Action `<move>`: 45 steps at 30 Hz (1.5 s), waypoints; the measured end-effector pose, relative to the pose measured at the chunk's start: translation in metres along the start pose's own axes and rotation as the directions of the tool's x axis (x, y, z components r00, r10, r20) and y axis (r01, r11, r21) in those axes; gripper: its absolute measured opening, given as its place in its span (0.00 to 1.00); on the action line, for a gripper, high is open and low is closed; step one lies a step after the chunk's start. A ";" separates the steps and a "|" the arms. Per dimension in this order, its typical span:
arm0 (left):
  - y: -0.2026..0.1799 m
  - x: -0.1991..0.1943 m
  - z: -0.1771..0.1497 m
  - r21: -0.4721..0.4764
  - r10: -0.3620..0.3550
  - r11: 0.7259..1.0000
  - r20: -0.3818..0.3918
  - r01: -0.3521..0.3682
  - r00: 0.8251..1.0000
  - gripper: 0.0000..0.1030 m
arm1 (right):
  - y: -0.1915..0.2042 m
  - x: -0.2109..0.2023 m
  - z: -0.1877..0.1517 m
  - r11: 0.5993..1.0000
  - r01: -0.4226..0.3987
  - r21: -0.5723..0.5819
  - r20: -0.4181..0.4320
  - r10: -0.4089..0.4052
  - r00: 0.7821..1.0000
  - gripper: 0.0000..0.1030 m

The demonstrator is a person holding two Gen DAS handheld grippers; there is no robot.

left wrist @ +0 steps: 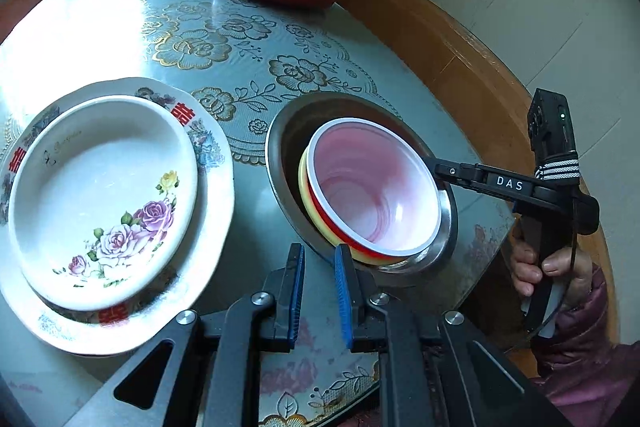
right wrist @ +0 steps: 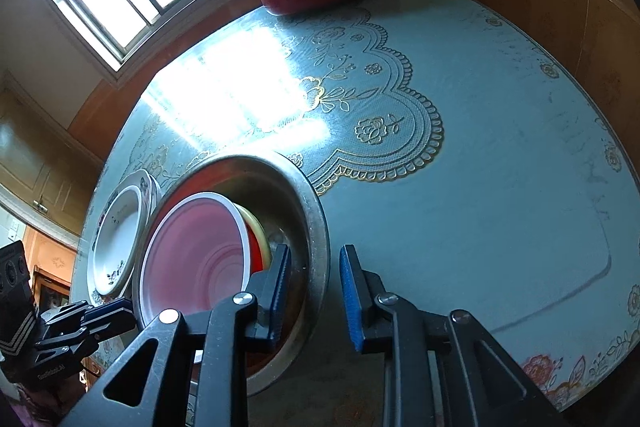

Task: Organize plates and bowls
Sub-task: 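Grasp the rim of the steel bowl holding the nested bowls with the left gripper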

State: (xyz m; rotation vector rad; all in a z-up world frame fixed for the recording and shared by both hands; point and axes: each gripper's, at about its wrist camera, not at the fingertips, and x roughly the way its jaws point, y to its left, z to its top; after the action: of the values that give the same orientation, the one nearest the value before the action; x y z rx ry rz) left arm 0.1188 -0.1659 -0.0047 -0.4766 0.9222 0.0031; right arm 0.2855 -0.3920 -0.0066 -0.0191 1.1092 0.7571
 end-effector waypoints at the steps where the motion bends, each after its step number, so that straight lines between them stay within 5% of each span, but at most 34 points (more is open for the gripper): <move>1: -0.001 0.000 -0.001 -0.005 -0.003 1.000 0.004 0.003 1.000 0.16 | 0.001 0.001 -0.002 1.000 0.002 -0.008 0.005 -0.002 1.000 0.23; 7: -0.007 0.008 0.003 -0.022 -0.011 1.000 0.031 0.012 0.999 0.18 | 0.000 -0.002 -0.001 0.996 0.049 -0.069 0.037 -0.047 0.998 0.10; 18: -0.026 0.035 0.025 -0.029 0.017 0.999 0.072 -0.015 0.997 0.19 | -0.031 -0.008 0.013 0.995 0.099 -0.026 0.063 -0.097 0.993 0.10; 30: -0.031 0.065 0.050 0.019 0.129 0.991 0.032 -0.130 0.991 0.20 | -0.037 -0.007 0.012 0.996 0.089 -0.017 0.061 -0.088 0.994 0.17; 45: -0.034 0.072 0.047 0.050 0.143 0.988 0.042 -0.145 0.989 0.23 | -0.041 -0.002 0.011 0.997 0.072 0.014 0.044 -0.072 0.996 0.17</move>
State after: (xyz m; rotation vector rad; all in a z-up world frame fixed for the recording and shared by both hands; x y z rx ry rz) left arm 0.2061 -0.1920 -0.0225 -0.3588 0.9149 0.1183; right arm 0.3165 -0.4196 -0.0139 -0.0312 1.0655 0.6830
